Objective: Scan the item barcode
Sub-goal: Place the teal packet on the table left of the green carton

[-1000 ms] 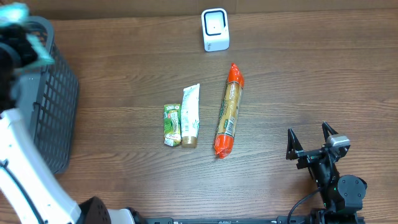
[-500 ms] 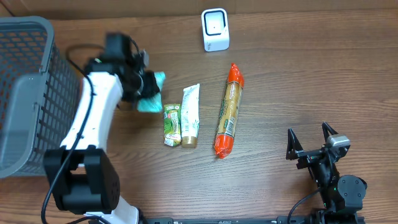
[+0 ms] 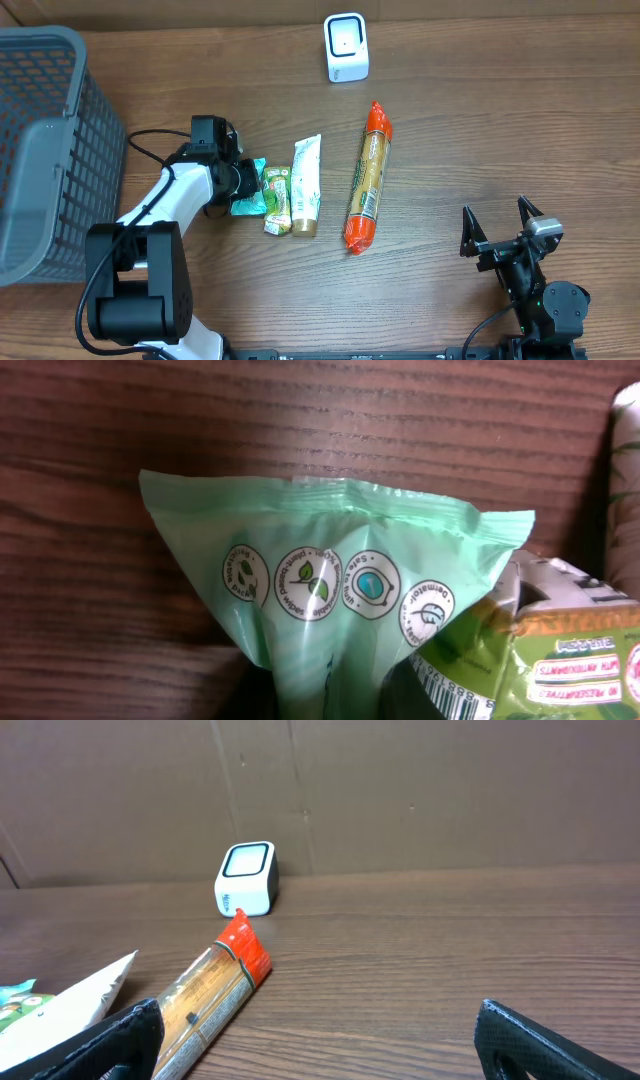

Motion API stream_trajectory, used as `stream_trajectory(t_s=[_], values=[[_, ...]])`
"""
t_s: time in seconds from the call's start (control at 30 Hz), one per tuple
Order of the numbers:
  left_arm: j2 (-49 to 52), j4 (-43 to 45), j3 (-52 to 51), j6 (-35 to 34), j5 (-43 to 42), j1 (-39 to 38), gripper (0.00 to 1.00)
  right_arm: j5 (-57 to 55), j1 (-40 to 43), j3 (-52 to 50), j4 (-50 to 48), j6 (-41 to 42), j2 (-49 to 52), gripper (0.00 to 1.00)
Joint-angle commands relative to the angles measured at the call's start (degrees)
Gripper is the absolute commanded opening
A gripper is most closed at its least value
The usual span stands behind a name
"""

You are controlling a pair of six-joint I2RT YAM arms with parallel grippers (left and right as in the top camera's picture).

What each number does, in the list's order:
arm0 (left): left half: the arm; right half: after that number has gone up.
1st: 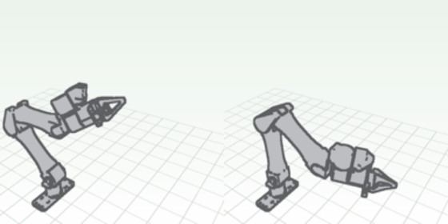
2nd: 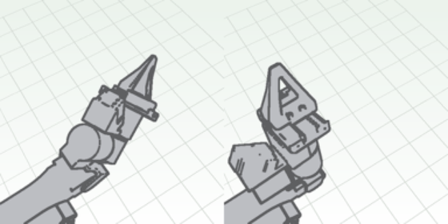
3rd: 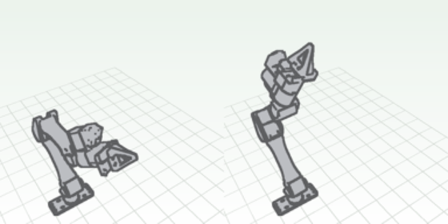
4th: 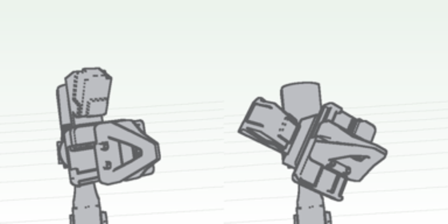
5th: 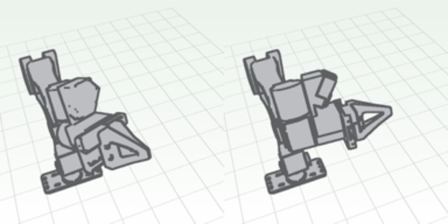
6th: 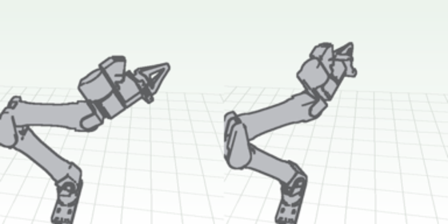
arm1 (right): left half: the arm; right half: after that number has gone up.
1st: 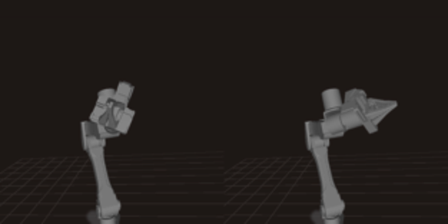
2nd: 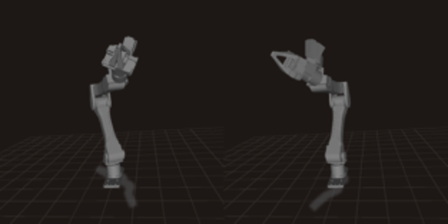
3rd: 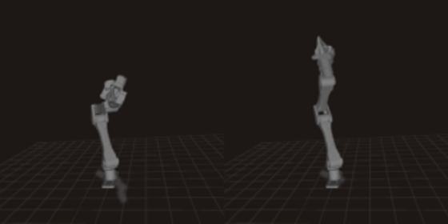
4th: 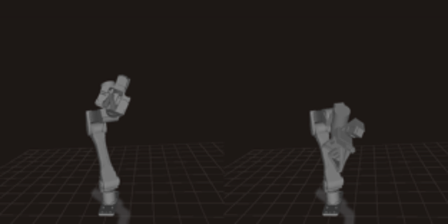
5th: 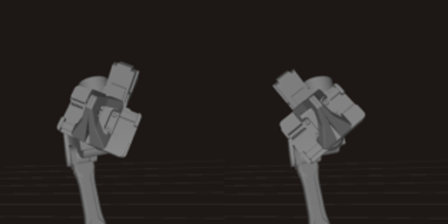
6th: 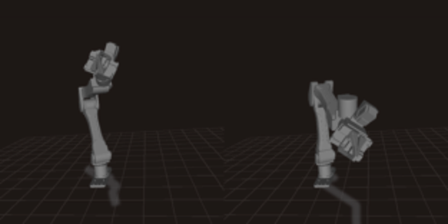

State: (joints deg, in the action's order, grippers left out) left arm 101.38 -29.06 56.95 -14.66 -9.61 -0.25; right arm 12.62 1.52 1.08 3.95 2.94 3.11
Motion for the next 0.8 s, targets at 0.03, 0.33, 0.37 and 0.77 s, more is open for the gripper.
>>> stream_trajectory(t_s=[0.03, 0.33, 0.37, 0.77], values=[[-0.39, 2.45, -3.85, -2.14, -1.01, -0.59, 0.04, -0.39, 0.04, -0.61, -0.37, -0.11, -0.48, 1.00], [-0.39, 7.28, -5.75, -4.28, -1.25, -7.08, 0.04, -0.39, 0.04, -0.61, -0.37, -0.11, -0.48, 1.00], [-0.39, 8.22, -5.75, -4.74, -1.97, -8.00, 0.04, -0.39, 0.04, -0.61, -0.37, -0.11, -0.48, 1.00], [-0.50, 11.82, -5.60, -4.68, -3.26, -12.85, 0.04, -0.37, 0.04, -0.61, -0.37, -0.11, -0.48, 1.00]])
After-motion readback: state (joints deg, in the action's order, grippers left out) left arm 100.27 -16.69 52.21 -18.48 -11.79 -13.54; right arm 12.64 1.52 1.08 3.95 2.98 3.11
